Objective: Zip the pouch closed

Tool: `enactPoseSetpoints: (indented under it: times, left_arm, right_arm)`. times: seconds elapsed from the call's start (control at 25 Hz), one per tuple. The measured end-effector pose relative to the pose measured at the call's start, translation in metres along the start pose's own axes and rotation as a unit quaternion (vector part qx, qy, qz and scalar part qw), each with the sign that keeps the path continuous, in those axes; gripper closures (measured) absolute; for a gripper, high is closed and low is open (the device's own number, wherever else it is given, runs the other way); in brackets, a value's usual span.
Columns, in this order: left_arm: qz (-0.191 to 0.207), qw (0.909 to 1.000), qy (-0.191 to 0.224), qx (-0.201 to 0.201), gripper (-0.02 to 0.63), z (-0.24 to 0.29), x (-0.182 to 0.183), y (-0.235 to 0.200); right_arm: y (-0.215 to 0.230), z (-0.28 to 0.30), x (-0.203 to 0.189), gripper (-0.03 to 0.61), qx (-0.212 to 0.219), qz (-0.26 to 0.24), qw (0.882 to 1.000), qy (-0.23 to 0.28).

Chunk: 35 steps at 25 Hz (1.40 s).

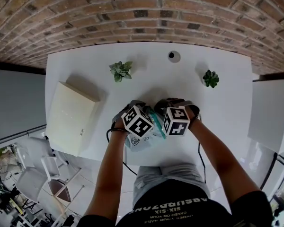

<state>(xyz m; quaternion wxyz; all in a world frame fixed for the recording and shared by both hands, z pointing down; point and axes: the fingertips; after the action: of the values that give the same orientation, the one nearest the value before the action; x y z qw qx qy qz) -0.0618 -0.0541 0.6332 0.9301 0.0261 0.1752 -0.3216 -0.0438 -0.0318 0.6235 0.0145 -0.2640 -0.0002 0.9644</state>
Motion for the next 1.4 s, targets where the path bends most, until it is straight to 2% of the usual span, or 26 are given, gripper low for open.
enactPoseSetpoints:
  times: [0.24,0.84,1.08,1.4]
  left_arm:
    - [-0.029,0.9994,0.016,-0.013,0.578,0.000,0.001,-0.002]
    - [-0.073,0.9962,0.040,-0.025,0.580,-0.001,0.001,-0.002]
    - [-0.077,0.9962,0.036,-0.020,0.583,0.000,0.001,-0.005]
    - [-0.079,0.9962,0.035,-0.014,0.588,-0.001,0.001,-0.005]
  right_arm:
    - [-0.001,-0.004,-0.002,0.577,-0.004,0.008,1.000,-0.001]
    - [-0.003,-0.008,-0.001,0.577,-0.007,0.011,1.000,-0.005]
    - [-0.008,-0.009,-0.004,0.577,-0.003,-0.005,1.000,-0.016]
    - [-0.011,-0.011,-0.004,0.577,0.007,0.000,1.000,-0.015]
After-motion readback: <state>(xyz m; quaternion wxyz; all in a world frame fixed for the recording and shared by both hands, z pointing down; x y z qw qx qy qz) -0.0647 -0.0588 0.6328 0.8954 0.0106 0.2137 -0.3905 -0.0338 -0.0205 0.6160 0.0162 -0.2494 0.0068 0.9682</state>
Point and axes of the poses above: the fingertips, and each gripper's own axes: z forward along the fingers, y to its right, x out of its top, and after that the axes turned 1 degree about -z, right-handed
